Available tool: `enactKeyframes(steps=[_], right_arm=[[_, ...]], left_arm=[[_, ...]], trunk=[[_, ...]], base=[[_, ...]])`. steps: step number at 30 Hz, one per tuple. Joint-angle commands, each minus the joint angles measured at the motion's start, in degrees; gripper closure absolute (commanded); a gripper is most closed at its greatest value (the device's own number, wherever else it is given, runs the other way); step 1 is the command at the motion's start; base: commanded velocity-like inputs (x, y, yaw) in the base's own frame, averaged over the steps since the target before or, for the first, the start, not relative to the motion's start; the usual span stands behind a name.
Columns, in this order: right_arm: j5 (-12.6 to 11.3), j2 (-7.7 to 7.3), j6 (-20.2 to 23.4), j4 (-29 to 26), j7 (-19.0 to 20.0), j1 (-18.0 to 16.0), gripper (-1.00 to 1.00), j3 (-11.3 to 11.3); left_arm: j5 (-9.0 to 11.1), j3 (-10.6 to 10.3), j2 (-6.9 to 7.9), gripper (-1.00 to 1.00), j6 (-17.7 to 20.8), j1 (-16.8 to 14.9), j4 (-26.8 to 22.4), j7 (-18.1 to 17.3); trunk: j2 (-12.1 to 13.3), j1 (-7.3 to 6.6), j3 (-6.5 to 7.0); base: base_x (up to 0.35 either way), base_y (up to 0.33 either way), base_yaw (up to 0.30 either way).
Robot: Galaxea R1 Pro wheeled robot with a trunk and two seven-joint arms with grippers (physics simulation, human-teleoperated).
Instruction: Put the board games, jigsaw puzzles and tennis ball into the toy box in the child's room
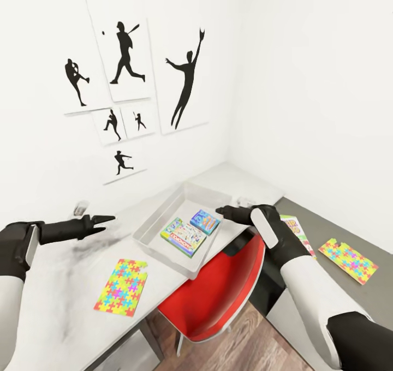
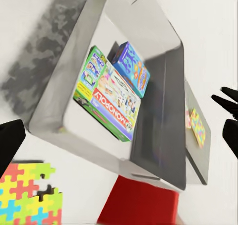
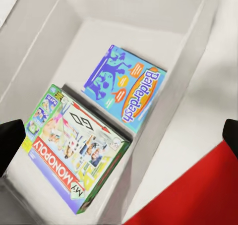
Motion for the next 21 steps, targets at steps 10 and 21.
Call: enactKeyframes(steps=[10, 21], right_arm=[[-5.5, -7.30, 3.2, -19.2, 11.7, 11.7, -1.00, -4.0], [-8.1, -10.41, 2.1, -28.8, 31.2, 25.7, -1.00, -13.4]], left_arm=[[-0.9, 0.2, 9.77, -1.00, 0.5, 4.4, 0.0, -19.1], [-0.5, 0.7, 15.30, -1.00, 0.0, 10.9, 0.0, -23.4]], trunk=[[-0.1, 0.04, 0.81], [-0.1, 0.04, 1.84]], base=[[0.000, 0.000, -0.049], [0.000, 0.000, -0.063]])
